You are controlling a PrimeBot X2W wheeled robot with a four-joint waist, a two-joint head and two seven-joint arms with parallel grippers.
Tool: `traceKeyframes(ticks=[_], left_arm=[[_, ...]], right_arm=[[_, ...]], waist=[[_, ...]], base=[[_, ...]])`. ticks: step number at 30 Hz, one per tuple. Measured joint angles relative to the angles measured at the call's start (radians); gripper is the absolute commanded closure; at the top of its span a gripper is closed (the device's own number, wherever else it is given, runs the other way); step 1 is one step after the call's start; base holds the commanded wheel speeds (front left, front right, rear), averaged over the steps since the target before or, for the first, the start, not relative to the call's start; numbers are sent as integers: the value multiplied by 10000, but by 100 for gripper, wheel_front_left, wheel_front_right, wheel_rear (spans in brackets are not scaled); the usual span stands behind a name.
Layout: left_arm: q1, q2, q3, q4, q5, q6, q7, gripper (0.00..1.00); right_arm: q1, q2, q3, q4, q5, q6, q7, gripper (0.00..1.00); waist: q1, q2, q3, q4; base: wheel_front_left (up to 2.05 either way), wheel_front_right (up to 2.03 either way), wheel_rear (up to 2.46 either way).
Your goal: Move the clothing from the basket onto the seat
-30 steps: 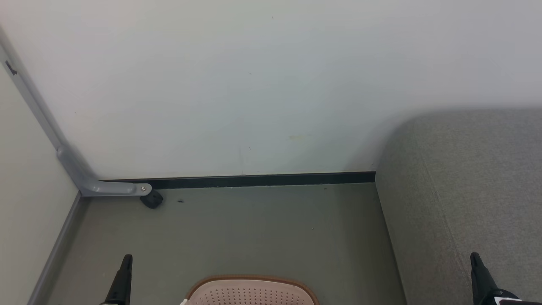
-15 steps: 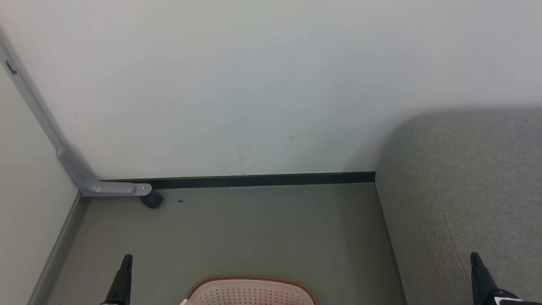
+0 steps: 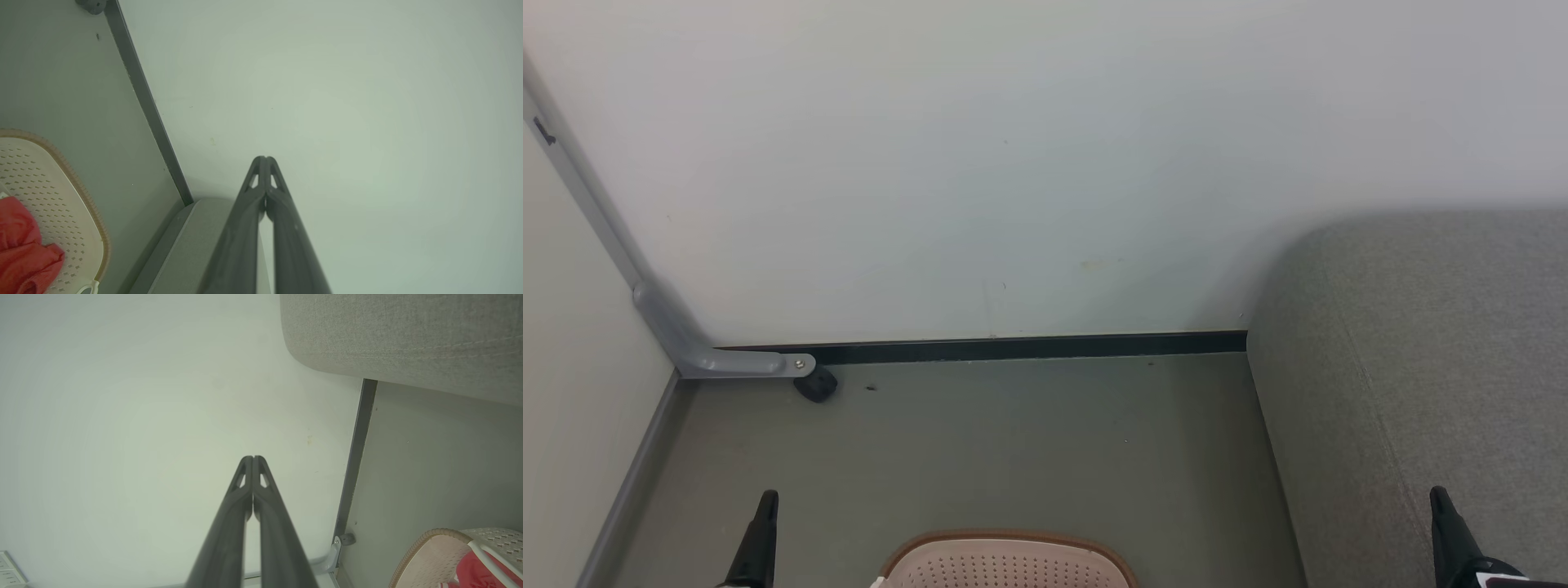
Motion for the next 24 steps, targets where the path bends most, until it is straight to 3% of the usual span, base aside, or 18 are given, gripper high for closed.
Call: traceKeyframes(ticks=[24], left_arm=[[1,0,0,4,0,0,0,100]], right_arm=[[0,0,0,4,0,0,0,100]], waist=[[0,0,0,0]], base=[[0,0,0]])
